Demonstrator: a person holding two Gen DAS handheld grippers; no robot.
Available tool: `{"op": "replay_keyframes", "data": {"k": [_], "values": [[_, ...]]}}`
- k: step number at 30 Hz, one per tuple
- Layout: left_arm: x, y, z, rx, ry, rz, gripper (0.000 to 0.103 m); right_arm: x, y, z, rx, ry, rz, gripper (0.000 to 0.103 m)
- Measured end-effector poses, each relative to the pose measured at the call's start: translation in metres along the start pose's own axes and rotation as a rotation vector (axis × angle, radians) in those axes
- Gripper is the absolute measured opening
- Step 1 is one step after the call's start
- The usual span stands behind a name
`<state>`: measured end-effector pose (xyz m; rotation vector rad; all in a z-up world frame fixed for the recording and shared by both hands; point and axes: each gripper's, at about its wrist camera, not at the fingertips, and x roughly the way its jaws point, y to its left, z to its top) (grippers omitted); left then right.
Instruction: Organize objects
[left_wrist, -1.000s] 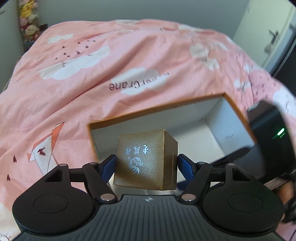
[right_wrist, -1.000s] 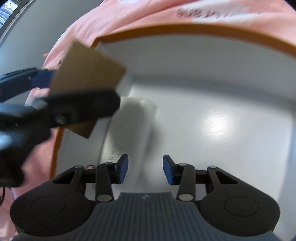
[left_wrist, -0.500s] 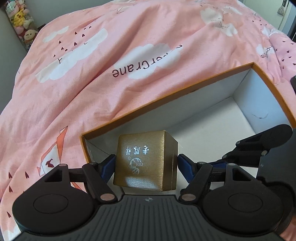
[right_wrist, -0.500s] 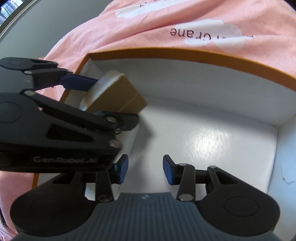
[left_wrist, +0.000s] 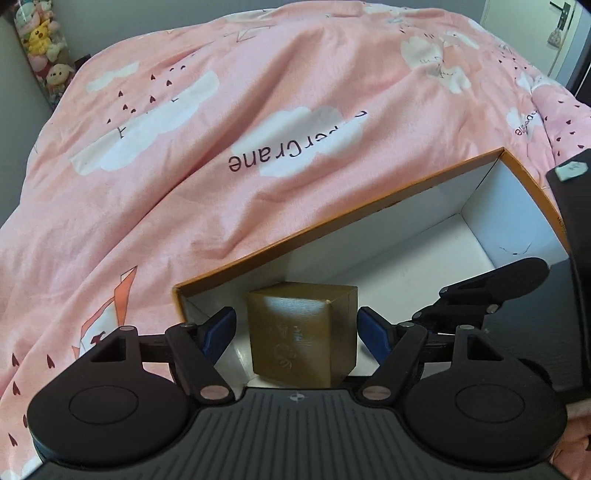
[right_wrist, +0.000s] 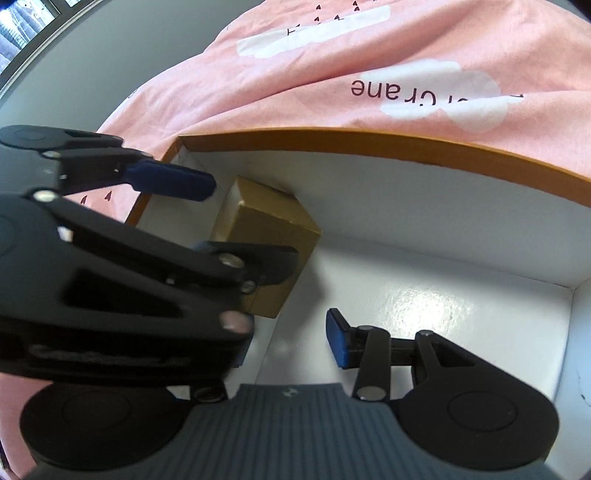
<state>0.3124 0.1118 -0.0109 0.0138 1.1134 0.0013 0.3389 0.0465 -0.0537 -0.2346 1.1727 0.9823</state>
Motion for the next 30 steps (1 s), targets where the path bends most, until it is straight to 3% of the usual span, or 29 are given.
{"op": "replay_keyframes", "data": {"k": [3, 6, 10, 14, 18, 24, 30], "values": [[-0.008, 0.005, -0.002, -0.028, -0.028, -0.022, 0.083, -0.004, -0.004, -0.003, -0.023, 0.006, -0.019, 0.045], [-0.017, 0.009, -0.005, -0.043, -0.055, -0.038, 0.078, 0.02, -0.006, 0.007, -0.076, 0.04, -0.127, 0.044], [-0.018, 0.008, -0.008, -0.019, -0.042, -0.053, 0.058, 0.026, -0.008, 0.005, -0.107, 0.06, -0.18, 0.039], [-0.007, 0.004, -0.012, 0.012, -0.02, -0.046, 0.047, 0.022, -0.015, 0.005, -0.11, 0.055, -0.231, 0.037], [0.001, 0.003, -0.014, 0.012, -0.006, -0.053, 0.041, 0.013, -0.02, 0.006, -0.093, 0.023, -0.189, 0.036], [-0.011, 0.009, -0.014, -0.005, -0.048, -0.033, 0.04, -0.008, -0.014, 0.008, -0.116, -0.065, -0.126, 0.034], [-0.026, 0.016, -0.016, -0.039, -0.091, -0.024, 0.04, -0.01, -0.022, 0.011, -0.074, -0.069, -0.097, 0.035]]}}
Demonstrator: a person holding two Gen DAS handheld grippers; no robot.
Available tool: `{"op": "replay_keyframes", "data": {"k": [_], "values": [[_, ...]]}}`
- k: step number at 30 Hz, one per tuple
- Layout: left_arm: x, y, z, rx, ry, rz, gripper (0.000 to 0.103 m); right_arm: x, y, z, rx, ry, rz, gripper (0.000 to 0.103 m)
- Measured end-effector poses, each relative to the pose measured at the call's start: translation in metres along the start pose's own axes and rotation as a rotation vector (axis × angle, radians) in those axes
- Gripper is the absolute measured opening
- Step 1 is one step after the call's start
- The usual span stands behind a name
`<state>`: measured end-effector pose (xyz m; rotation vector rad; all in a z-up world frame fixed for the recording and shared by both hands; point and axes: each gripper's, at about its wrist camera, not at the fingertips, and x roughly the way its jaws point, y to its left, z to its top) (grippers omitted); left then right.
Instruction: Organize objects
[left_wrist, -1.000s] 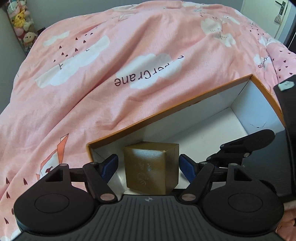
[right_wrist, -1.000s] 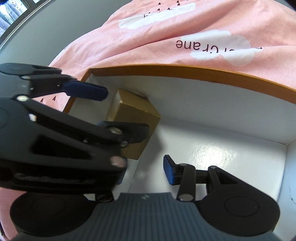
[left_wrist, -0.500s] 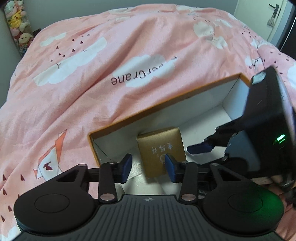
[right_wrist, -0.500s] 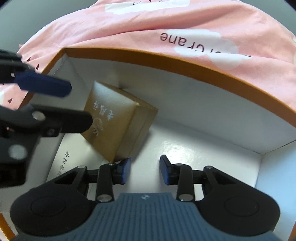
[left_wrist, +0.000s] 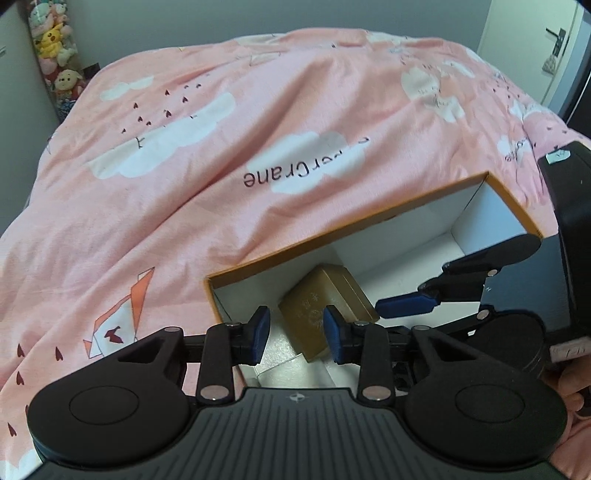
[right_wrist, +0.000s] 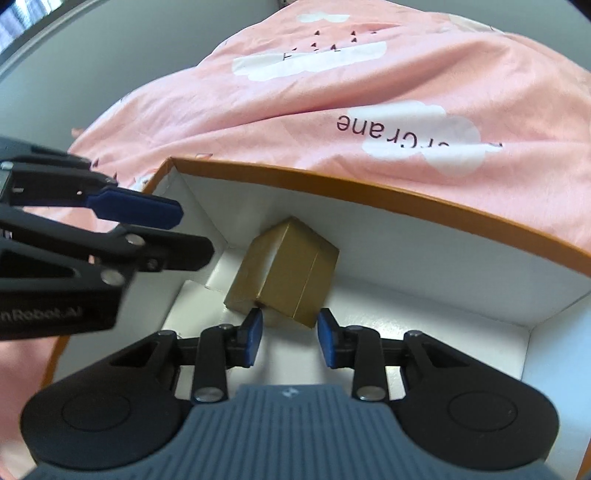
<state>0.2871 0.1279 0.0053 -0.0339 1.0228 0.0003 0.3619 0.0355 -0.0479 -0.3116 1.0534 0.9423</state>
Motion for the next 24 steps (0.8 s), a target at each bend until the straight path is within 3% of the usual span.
{"op": "replay_keyframes", "data": {"k": [5, 11, 13, 15, 17, 19, 24], "values": [[-0.006, 0.006, -0.001, -0.032, -0.014, -0.008, 0.036, -0.015, -0.009, 0.0, 0.135, -0.02, 0.09, 0.052], [-0.006, 0.014, -0.005, -0.063, -0.01, -0.01, 0.036, -0.007, -0.015, 0.011, 0.229, 0.023, 0.144, 0.047], [-0.008, 0.016, -0.006, -0.073, -0.017, -0.018, 0.036, -0.005, -0.013, 0.012, 0.224, 0.027, 0.119, 0.046], [-0.011, 0.019, -0.008, -0.083, -0.028, -0.022, 0.036, -0.006, -0.01, 0.012, 0.207, 0.024, 0.091, 0.055], [-0.013, 0.02, -0.008, -0.097, -0.036, -0.03, 0.036, -0.008, -0.009, 0.01, 0.207, 0.019, 0.058, 0.07], [-0.015, 0.022, -0.008, -0.107, -0.044, -0.036, 0.036, -0.005, -0.007, 0.009, 0.201, 0.019, 0.024, 0.075], [-0.017, 0.025, -0.012, -0.121, -0.051, -0.053, 0.036, 0.008, 0.006, 0.002, 0.17, 0.071, -0.008, 0.076]]}}
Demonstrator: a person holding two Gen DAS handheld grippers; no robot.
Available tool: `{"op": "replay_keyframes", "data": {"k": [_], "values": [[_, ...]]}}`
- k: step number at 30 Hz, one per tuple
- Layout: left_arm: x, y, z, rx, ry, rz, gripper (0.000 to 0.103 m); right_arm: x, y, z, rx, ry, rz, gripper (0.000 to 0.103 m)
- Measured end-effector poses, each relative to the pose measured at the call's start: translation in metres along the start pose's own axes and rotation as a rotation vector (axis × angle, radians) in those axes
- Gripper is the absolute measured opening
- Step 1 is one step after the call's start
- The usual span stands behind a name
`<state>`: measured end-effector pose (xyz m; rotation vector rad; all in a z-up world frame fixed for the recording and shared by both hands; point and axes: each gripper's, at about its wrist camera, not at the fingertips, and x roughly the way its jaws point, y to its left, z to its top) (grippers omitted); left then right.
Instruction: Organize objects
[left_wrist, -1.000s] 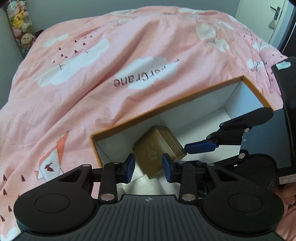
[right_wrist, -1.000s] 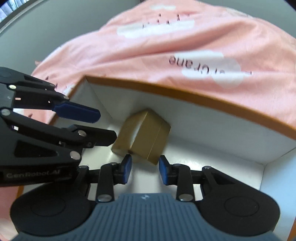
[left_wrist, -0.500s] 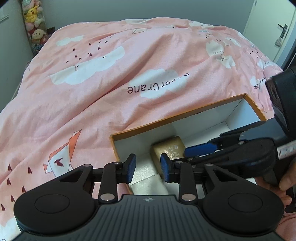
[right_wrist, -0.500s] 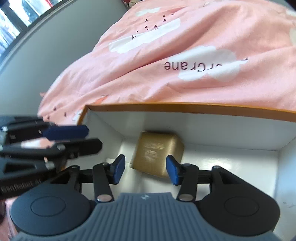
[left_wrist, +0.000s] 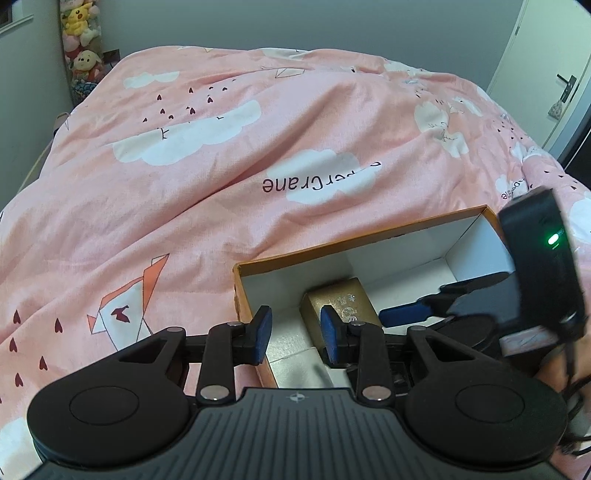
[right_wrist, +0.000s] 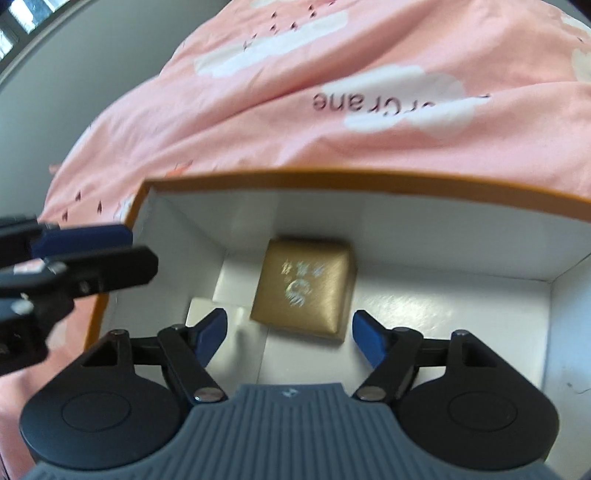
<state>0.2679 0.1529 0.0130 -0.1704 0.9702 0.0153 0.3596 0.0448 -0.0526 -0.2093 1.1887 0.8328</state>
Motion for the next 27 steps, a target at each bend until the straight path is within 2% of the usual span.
{"op": "replay_keyframes", "data": {"k": [3, 4, 7, 11, 12, 13, 14, 18, 20, 22, 24, 27], "values": [[-0.001, 0.003, -0.002, -0.012, -0.005, -0.013, 0.036, 0.011, 0.008, -0.002, -0.03, 0.005, -0.051, 0.069], [-0.002, 0.003, -0.003, -0.016, -0.009, -0.016, 0.036, 0.014, 0.01, -0.003, -0.043, 0.011, -0.075, 0.062], [-0.006, 0.005, -0.004, -0.024, -0.029, -0.024, 0.036, 0.01, 0.012, -0.004, -0.056, 0.008, -0.089, 0.062], [-0.01, 0.011, -0.004, -0.041, -0.055, -0.022, 0.036, -0.012, 0.011, -0.003, -0.035, -0.044, -0.069, 0.061], [-0.011, 0.013, -0.003, -0.049, -0.059, -0.016, 0.036, -0.017, 0.01, -0.001, -0.025, -0.06, -0.053, 0.056], [-0.011, 0.015, -0.003, -0.059, -0.061, -0.01, 0.036, -0.022, 0.01, 0.002, -0.02, -0.083, -0.058, 0.037], [-0.011, 0.017, -0.003, -0.066, -0.061, -0.007, 0.036, -0.026, 0.011, 0.005, -0.023, -0.103, -0.068, 0.028], [-0.012, 0.022, -0.006, -0.081, -0.056, 0.002, 0.036, -0.026, 0.001, 0.021, 0.076, -0.093, 0.018, 0.029], [-0.012, 0.023, -0.008, -0.081, -0.053, -0.001, 0.036, -0.022, -0.001, 0.024, 0.102, -0.08, 0.037, 0.035], [-0.011, 0.025, -0.009, -0.082, -0.049, -0.001, 0.036, -0.017, 0.0, 0.024, 0.097, -0.065, 0.016, 0.037], [-0.011, 0.027, -0.01, -0.087, -0.048, -0.001, 0.036, -0.01, 0.0, 0.023, 0.099, -0.031, -0.013, 0.045], [-0.01, 0.03, -0.012, -0.098, -0.048, -0.003, 0.036, -0.004, -0.007, 0.018, 0.135, -0.014, -0.007, 0.051]]}}
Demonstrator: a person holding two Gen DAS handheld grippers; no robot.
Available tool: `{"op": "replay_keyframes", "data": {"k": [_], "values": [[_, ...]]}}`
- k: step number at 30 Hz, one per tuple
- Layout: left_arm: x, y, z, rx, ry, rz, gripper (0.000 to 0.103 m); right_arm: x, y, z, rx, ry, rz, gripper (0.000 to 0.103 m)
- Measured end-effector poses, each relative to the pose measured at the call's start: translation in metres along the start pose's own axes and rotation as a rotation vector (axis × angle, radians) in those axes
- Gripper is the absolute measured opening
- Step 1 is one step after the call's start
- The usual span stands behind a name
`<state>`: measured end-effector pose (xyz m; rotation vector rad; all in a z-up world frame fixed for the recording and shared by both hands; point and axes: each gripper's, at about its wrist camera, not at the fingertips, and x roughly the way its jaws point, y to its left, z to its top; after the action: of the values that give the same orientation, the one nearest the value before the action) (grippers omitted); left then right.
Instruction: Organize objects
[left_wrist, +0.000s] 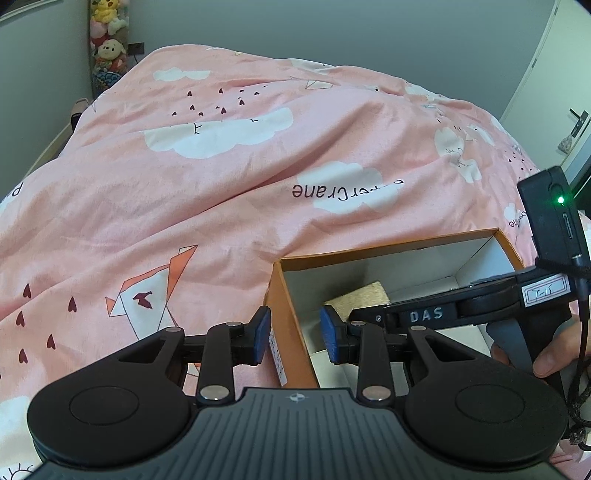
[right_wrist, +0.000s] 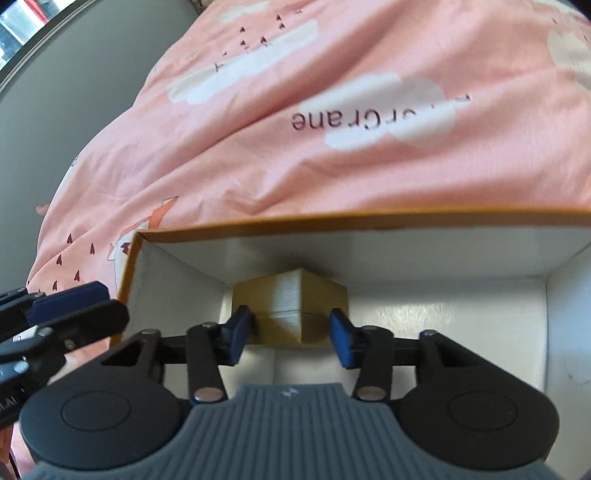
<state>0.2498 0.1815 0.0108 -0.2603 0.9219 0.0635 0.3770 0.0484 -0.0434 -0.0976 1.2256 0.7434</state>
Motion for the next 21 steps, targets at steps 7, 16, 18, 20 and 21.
{"op": "replay_keyframes", "data": {"k": [7, 16, 18, 20, 21], "values": [[0.0, 0.004, -0.003, -0.008, 0.005, 0.001, 0.036, 0.009, -0.046, -0.008, 0.289, 0.022, 0.129, 0.054], [0.002, 0.006, -0.003, -0.012, 0.014, 0.011, 0.036, 0.017, -0.026, -0.013, 0.245, 0.01, 0.218, 0.038], [0.002, 0.008, -0.004, -0.014, 0.014, 0.016, 0.036, 0.018, -0.015, -0.012, 0.2, 0.011, 0.221, 0.034], [0.001, 0.01, -0.004, -0.021, 0.014, 0.011, 0.037, 0.019, -0.007, -0.009, 0.161, 0.008, 0.227, 0.029], [0.001, 0.01, -0.005, -0.022, 0.016, 0.012, 0.037, 0.019, -0.004, -0.008, 0.148, 0.007, 0.231, 0.029]]}}
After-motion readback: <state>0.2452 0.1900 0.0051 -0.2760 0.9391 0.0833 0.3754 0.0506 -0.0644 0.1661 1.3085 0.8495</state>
